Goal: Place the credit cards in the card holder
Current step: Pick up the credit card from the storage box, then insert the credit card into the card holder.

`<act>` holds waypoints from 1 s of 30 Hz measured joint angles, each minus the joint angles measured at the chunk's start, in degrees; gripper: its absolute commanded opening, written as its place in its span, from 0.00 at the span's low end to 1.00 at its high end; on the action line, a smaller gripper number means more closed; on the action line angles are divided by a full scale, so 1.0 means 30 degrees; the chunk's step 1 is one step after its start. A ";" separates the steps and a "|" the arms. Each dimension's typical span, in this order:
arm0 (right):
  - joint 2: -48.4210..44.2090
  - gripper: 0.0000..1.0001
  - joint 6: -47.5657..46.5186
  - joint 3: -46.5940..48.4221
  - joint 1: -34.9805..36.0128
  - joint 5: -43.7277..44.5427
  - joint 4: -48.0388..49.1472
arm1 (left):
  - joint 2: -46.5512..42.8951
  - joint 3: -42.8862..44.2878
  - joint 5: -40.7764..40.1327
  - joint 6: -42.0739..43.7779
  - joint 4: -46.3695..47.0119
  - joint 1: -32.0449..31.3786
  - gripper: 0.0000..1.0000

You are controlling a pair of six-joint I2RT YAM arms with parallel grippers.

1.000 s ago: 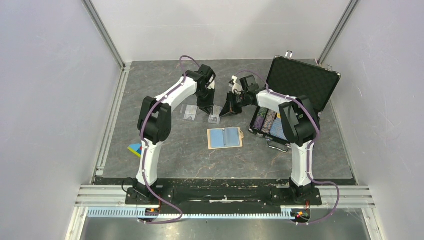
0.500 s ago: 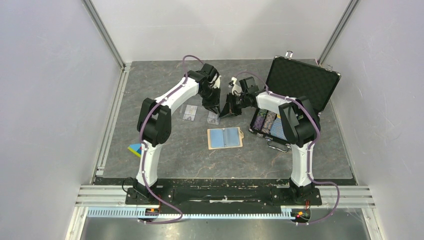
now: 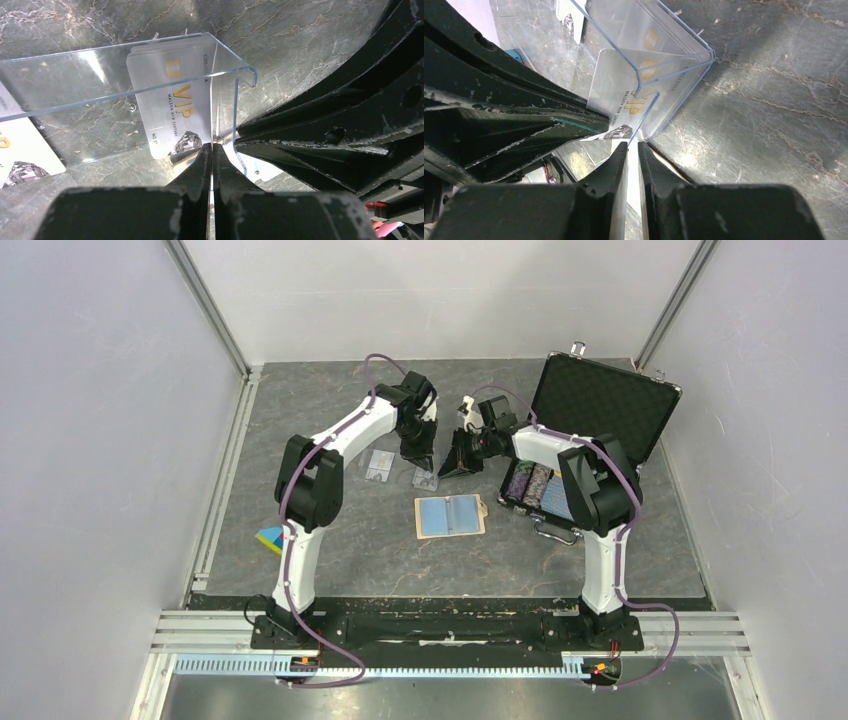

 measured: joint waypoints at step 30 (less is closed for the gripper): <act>-1.0535 0.71 0.3184 -0.9785 -0.1064 -0.0197 0.7337 | -1.0149 -1.1402 0.6462 -0.2667 1.0040 0.1297 0.02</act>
